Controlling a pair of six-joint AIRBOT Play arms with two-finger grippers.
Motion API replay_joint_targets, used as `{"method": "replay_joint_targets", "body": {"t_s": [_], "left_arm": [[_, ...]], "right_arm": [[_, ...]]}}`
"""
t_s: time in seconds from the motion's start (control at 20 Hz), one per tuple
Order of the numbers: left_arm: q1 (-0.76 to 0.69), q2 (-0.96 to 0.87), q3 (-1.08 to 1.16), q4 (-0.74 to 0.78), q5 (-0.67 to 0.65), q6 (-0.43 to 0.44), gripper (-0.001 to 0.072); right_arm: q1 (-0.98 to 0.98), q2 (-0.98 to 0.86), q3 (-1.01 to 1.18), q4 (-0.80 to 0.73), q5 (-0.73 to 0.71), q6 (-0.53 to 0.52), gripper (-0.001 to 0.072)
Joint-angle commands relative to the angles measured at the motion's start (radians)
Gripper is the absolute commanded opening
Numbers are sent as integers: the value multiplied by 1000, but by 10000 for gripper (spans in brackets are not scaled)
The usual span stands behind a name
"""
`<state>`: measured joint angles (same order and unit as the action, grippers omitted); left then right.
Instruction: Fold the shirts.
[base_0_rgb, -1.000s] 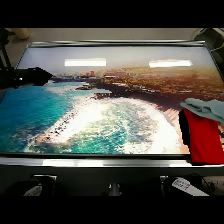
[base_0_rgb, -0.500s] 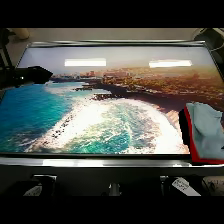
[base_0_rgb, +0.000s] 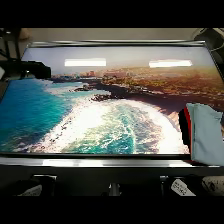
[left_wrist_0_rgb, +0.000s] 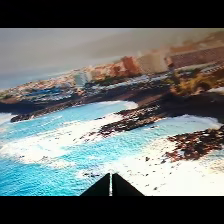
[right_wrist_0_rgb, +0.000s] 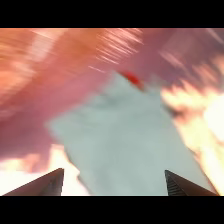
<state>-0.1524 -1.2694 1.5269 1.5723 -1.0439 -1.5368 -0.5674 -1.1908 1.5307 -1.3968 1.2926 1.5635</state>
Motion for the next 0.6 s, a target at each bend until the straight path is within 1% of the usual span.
{"method": "replay_joint_targets", "body": {"t_s": [0.0,0.05,0.1,0.15,0.2,0.25,0.3,0.45,0.55], "left_arm": [[-55,-154,76,160,-220,-153,504],[-58,-186,60,104,-336,-150,698],[-61,-205,23,63,-420,-137,689],[-62,-195,-46,22,-411,-115,681],[-64,-163,-114,-2,-349,-129,678],[-64,-134,-159,-2,-284,-166,677],[-64,-118,-180,0,-251,-188,677],[-65,-118,-180,1,-247,-192,679],[-65,-119,-180,1,-247,-192,679]], "right_arm": [[423,-55,49,-140,-54,77,678],[507,-105,45,-156,26,92,678],[561,-172,45,-121,130,92,678],[584,-238,45,-54,231,89,674],[591,-299,44,11,313,89,671],[591,-340,44,45,339,93,670],[591,-363,44,47,339,94,670],[591,-370,44,42,306,116,671],[591,-370,44,43,326,116,670]]}}
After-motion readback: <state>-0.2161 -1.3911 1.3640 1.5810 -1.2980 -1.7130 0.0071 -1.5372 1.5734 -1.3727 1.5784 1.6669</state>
